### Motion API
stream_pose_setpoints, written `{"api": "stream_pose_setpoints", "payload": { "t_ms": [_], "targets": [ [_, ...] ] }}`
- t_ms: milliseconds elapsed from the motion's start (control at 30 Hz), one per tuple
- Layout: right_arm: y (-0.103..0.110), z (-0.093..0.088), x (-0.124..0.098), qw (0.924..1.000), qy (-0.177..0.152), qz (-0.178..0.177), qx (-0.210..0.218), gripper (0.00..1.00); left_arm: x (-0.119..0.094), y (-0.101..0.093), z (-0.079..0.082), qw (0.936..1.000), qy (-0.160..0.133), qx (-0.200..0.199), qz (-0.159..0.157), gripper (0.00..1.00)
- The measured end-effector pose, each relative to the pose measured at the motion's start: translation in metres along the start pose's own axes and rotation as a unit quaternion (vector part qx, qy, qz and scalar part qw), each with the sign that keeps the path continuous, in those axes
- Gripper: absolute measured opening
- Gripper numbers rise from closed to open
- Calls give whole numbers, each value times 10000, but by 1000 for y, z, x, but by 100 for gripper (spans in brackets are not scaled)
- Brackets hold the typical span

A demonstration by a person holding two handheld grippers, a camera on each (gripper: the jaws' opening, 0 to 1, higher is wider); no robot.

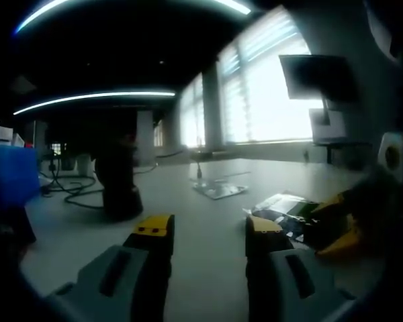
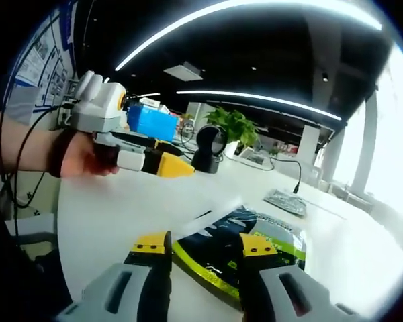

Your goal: Clip sheet goods on table flip sheet goods clip sheet goods scan sheet goods put sheet goods back to table

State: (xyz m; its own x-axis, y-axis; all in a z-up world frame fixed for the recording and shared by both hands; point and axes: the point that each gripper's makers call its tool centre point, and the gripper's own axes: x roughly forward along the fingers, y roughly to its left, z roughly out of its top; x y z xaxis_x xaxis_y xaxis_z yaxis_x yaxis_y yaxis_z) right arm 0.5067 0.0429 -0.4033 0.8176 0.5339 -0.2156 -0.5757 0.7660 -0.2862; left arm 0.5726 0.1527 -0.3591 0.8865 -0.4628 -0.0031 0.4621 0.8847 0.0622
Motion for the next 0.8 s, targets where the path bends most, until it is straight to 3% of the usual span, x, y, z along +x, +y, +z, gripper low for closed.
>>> {"api": "stream_pose_setpoints", "payload": {
  "t_ms": [333,533,800],
  "targets": [
    [8,-4,1,9990,149,212,356,18,0,0,0,10000,7,1,0,35],
    [15,-4,0,9985,191,316,399,5,0,0,0,10000,7,2,3,35],
    [13,-6,0,9975,253,344,559,0,0,0,0,10000,5,5,-3,35]
  ]
}}
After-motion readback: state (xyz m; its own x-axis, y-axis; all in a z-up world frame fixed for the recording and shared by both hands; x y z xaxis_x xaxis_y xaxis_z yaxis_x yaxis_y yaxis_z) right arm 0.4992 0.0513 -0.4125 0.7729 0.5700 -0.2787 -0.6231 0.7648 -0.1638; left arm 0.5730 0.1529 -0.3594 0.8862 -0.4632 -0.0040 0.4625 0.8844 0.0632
